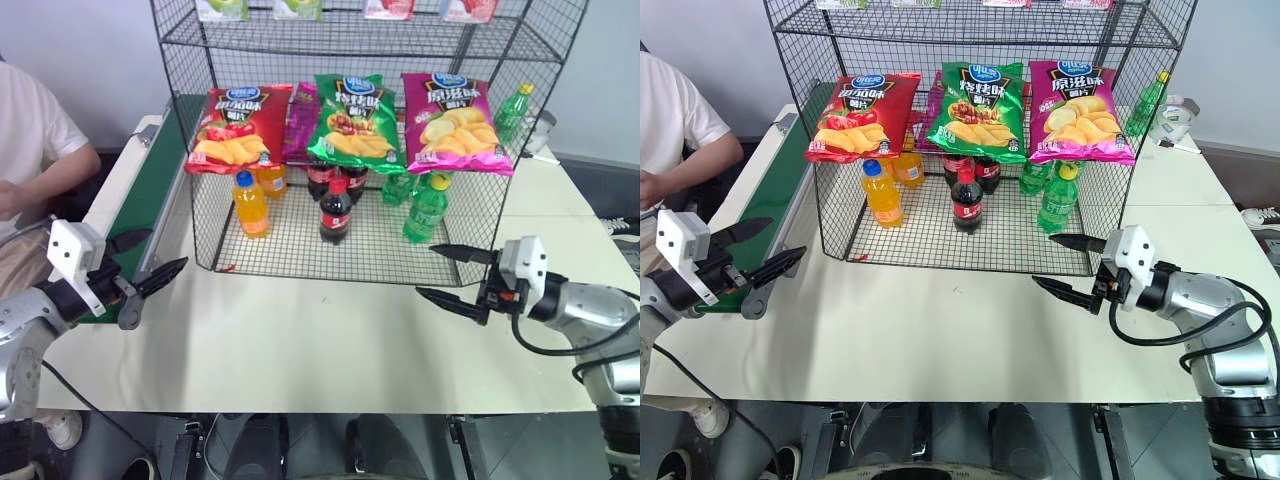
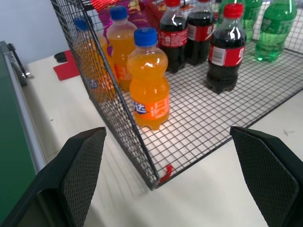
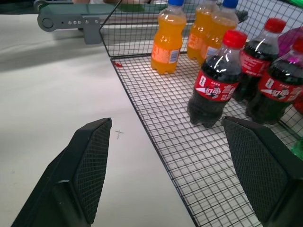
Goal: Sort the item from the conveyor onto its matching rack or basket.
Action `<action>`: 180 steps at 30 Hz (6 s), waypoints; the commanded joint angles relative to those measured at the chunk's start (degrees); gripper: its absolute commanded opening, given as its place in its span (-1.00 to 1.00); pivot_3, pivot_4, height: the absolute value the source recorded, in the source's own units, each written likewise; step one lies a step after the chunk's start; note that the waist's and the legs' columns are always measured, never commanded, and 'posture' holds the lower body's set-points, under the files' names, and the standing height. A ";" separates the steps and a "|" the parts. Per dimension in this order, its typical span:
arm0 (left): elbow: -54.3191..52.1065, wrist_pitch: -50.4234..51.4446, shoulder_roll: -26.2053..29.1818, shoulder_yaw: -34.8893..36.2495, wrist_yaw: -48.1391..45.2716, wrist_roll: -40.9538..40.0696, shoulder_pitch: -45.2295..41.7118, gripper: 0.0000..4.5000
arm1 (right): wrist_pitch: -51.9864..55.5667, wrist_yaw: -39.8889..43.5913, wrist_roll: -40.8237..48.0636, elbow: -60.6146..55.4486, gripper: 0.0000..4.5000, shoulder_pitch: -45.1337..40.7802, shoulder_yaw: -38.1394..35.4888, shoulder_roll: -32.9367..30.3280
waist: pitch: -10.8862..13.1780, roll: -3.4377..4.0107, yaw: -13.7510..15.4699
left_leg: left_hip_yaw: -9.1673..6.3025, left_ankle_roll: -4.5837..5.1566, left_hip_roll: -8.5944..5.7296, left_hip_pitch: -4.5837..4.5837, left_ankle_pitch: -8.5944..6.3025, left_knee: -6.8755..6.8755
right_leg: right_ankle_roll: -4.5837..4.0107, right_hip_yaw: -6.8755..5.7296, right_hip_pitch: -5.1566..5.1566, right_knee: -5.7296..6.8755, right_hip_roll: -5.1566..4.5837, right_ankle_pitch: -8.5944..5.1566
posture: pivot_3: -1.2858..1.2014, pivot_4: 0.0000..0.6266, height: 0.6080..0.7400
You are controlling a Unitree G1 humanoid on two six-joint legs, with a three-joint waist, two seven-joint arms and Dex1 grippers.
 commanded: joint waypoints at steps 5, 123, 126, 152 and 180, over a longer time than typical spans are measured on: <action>-1.56 -3.63 -0.59 -0.07 0.42 2.03 -0.29 1.00 | -1.11 -0.36 -0.11 -0.40 0.72 -0.65 -0.75 -0.22 | 0.00 0.00 0.03 | 0.00 0.00 0.00 0.00 0.00 0.00 | 0.00 0.00 0.00 0.00 0.00 0.00 | 0.03 -0.52 0.98; 22.87 -20.68 -3.39 -5.30 -2.09 7.76 -13.62 1.00 | -13.46 -4.12 -13.29 19.54 0.72 -14.97 10.20 5.35 | 0.00 0.00 0.02 | 0.01 0.00 -0.02 0.00 0.00 0.08 | 0.02 -0.04 -0.03 0.07 0.04 0.01 | 0.03 -0.52 0.98; 24.63 -22.18 -3.94 -5.57 -1.65 8.49 -14.78 1.00 | -15.50 -4.61 -14.57 21.86 0.72 -15.18 10.55 5.90 | 0.00 0.00 0.03 | 0.04 0.02 -0.01 -0.06 -0.01 0.07 | 0.02 -0.04 -0.09 0.04 0.04 0.00 | 0.03 -0.52 0.98; 22.75 -26.17 -6.80 -5.93 0.93 8.88 -11.16 1.00 | -17.57 -3.50 -16.16 25.01 0.72 -19.17 11.92 5.90 | 0.00 0.00 -0.06 | 0.07 0.02 0.00 -0.08 -0.01 0.13 | 0.02 -0.01 -0.14 0.15 0.02 0.00 | 0.03 -0.52 0.98; 11.86 -19.54 -1.52 0.60 0.07 5.56 -1.40 1.00 | -1.95 6.36 2.17 0.80 0.72 -13.76 15.70 14.34 | -0.01 0.00 -0.92 | 0.04 0.02 0.04 -0.06 -0.01 0.03 | 0.02 -0.01 -0.16 0.15 0.02 0.00 | 0.03 -0.52 0.98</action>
